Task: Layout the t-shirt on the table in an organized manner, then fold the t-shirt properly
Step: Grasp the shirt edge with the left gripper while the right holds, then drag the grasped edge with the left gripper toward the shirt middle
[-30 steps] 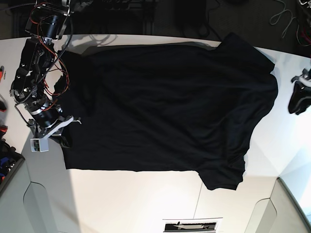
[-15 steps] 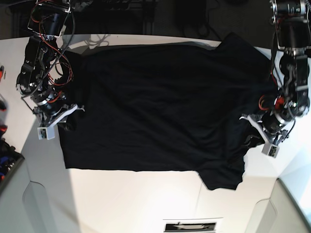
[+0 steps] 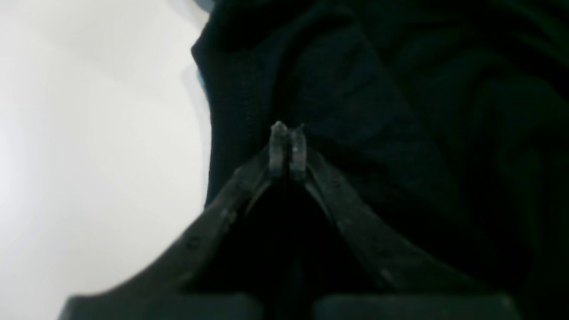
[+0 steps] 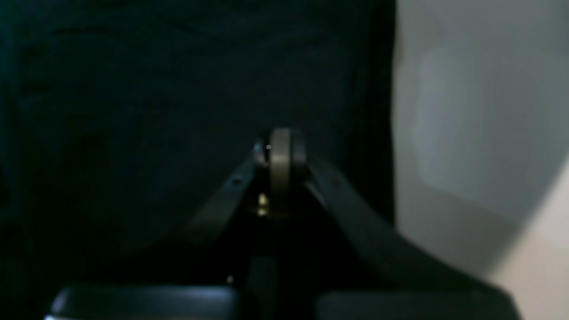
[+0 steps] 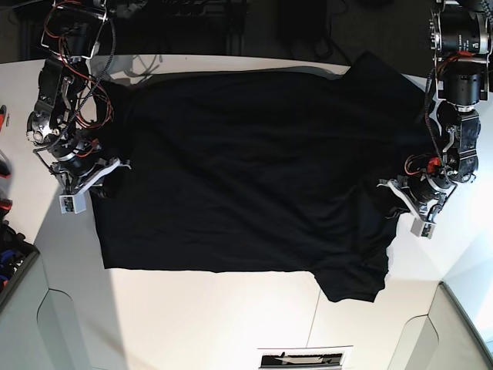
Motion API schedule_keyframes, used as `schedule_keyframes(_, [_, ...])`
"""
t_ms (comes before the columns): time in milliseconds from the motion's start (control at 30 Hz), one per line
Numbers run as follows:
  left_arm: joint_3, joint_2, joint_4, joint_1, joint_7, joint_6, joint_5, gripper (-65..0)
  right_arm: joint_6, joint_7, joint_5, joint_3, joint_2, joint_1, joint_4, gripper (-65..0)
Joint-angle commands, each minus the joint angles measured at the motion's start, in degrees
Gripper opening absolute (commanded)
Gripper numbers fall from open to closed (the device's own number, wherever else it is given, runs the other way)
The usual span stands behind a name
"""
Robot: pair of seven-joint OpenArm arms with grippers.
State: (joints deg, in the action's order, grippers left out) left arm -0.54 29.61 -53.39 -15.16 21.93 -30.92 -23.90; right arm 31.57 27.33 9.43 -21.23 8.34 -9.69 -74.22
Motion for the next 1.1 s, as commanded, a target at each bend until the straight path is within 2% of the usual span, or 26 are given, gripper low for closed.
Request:
schedule_keyframes(0, [0.13, 1.55, 0.26, -0.52, 2.51, 1.31, 2.10, -65.0, 0.17, -0.24, 1.14, -0.07, 1.22, -1.03, -0.74, -65.0])
schedule_keyframes(167, [0.13, 3.04, 0.26, -0.59, 2.27, 2.21, 2.12, -65.0, 0.15, 4.83, 3.61, -0.07, 1.46, -0.55, -0.72, -65.0])
schedule_keyframes(267, [0.13, 3.06, 0.26, -1.05, 2.23, 4.98, 2.60, -65.0, 0.13, 4.68, 4.46, -0.07, 1.53, 0.79, -0.74, -65.0])
schedule_keyframes(433, [0.13, 2.78, 0.26, -2.51, 1.64, 5.49, 3.85, -65.0, 0.13, 4.61, 7.17, -0.13, 1.99, 3.69, -1.03, -65.0])
schedule_keyframes(633, [0.11, 2.73, 0.28, -3.30, -1.79, 8.44, 5.53, -65.0, 0.22, 5.07, 11.30, -0.11, 2.40, 8.04, -2.16, -65.0])
schedule_keyframes(867, [0.11, -0.17, 0.33, -5.73, -1.36, 8.87, 7.15, -65.0, 0.44, 6.01, 16.79, -0.11, 2.10, 13.70, -9.66, -65.0])
schedule_keyframes(1067, [0.11, -1.01, 0.31, -6.62, -0.81, 8.66, 6.56, -65.0, 0.22, 5.44, 16.55, -0.13, 1.99, 14.62, -16.94, -65.0])
